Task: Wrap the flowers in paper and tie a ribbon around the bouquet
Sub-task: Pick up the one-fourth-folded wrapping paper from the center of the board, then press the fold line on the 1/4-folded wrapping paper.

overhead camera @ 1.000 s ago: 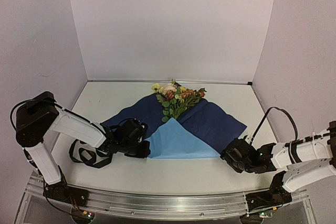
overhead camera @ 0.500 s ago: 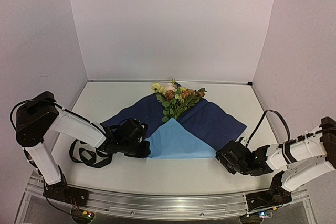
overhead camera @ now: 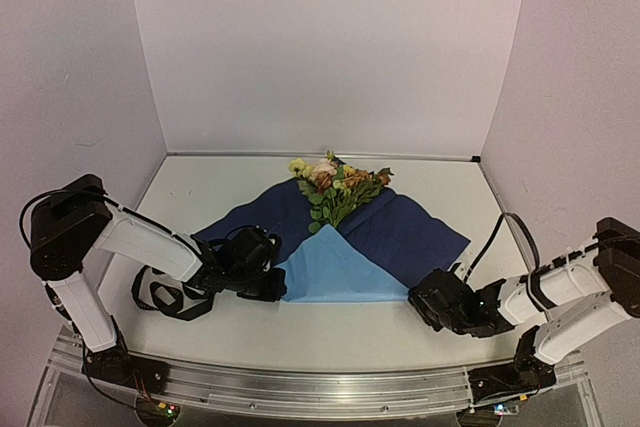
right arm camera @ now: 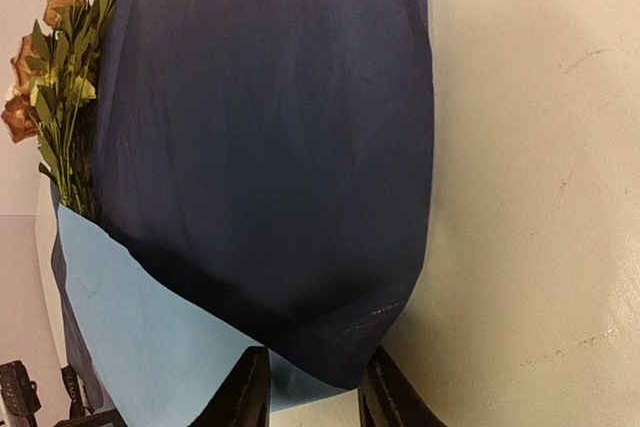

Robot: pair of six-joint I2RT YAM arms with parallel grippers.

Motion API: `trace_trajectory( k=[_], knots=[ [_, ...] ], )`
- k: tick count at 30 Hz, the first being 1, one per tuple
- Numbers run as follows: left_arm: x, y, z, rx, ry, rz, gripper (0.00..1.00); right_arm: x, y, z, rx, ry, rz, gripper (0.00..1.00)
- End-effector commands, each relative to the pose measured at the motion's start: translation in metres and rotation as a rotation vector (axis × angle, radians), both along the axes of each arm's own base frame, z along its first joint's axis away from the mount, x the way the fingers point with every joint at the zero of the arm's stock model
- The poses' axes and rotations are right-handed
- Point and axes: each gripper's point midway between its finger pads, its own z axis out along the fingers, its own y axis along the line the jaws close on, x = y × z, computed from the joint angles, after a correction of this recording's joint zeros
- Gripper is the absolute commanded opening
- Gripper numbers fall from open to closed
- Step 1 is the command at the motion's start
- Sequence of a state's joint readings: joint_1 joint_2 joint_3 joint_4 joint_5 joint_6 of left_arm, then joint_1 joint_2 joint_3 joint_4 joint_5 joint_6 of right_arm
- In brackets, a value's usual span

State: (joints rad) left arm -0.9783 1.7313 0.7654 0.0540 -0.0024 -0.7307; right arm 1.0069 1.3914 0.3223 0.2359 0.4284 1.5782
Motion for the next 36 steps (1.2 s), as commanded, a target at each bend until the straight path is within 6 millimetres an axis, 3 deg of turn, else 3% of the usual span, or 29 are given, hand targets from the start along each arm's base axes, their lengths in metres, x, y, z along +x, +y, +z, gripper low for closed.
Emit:
trace_trajectory(
  k=[1,7,15,24,27,32,36],
  knots=[
    [-0.007,0.003,-0.008,0.025,0.032,-0.032,0.0,0.001,-0.008,0.001,-0.072,-0.043,0.021,0.23],
    [-0.01,-0.002,0.0,-0.005,0.024,-0.063,0.0,0.009,-0.01,0.016,-0.173,-0.134,0.097,0.02],
    [-0.024,-0.023,0.022,-0.051,-0.019,-0.158,0.05,0.011,-0.007,0.031,-0.233,-0.201,0.18,0.0],
    [-0.024,-0.064,0.098,-0.124,-0.214,-0.298,0.16,0.006,-0.014,0.029,-0.258,-0.21,0.209,0.0],
    [-0.031,-0.088,0.104,-0.108,-0.251,-0.408,0.16,0.006,-0.016,0.03,-0.262,-0.211,0.205,0.0],
    [-0.04,-0.125,0.08,-0.018,-0.292,-0.552,0.15,0.006,-0.015,0.031,-0.249,-0.21,0.2,0.0],
    [-0.033,-0.148,0.069,0.045,-0.36,-0.614,0.14,0.004,-0.011,0.033,-0.226,-0.203,0.215,0.0]
  ],
)
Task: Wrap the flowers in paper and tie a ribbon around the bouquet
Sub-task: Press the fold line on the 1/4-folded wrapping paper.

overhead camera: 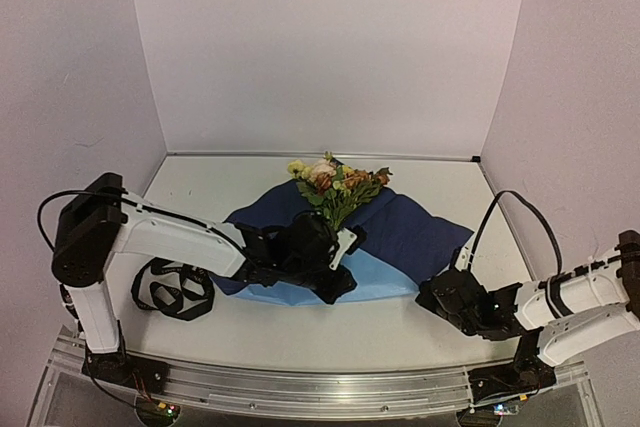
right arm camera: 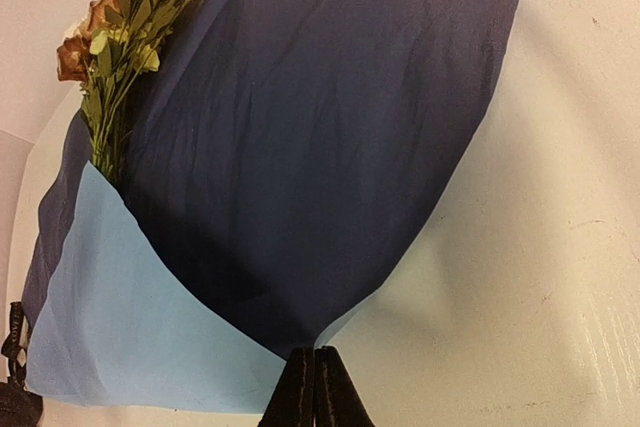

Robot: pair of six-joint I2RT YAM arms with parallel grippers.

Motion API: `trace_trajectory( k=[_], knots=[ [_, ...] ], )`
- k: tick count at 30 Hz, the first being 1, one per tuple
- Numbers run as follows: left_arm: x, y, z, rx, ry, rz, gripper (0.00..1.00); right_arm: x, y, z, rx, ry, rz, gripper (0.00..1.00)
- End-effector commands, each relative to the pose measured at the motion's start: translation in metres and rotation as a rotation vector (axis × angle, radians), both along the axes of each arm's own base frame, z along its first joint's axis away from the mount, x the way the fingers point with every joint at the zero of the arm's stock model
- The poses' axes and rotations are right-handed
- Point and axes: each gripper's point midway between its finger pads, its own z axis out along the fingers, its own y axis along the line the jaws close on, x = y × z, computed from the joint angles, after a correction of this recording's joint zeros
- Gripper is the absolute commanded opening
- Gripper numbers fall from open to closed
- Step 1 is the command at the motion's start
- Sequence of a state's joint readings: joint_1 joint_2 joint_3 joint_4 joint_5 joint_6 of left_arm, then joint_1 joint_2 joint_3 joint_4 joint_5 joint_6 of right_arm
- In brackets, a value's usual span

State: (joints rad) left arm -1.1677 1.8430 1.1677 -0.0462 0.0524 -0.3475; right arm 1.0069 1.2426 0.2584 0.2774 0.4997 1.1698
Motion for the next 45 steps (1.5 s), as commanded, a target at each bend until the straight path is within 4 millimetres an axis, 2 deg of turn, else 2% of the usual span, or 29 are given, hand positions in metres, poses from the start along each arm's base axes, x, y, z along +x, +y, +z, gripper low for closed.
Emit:
trace_trajectory(
  k=[1,13,24,28,37,41,45],
  knots=[
    [0.004,-0.019,-0.017,0.107,-0.112,-0.1,0.14,-0.002,-0.001,0.005,0.007,-0.008,0.006,0.0],
    [0.019,-0.042,-0.048,0.196,-0.218,-0.146,0.13,-0.015,-0.011,0.004,-0.005,0.025,0.038,0.0],
    [0.009,-0.048,-0.078,0.23,-0.175,-0.209,0.12,-0.028,-0.017,0.019,-0.141,0.052,0.162,0.0],
    [0.005,-0.05,-0.08,0.231,-0.17,-0.216,0.12,-0.031,-0.011,0.031,-0.181,0.047,0.245,0.0],
    [0.001,-0.059,-0.065,0.156,-0.123,-0.188,0.12,-0.039,-0.002,0.062,-0.312,0.014,0.447,0.0],
    [0.004,-0.061,-0.043,0.09,-0.119,-0.148,0.13,-0.042,0.001,0.068,-0.362,0.013,0.518,0.0],
    [0.01,-0.059,-0.011,0.004,-0.096,-0.098,0.15,-0.043,0.0,0.073,-0.407,0.016,0.544,0.0]
  ],
)
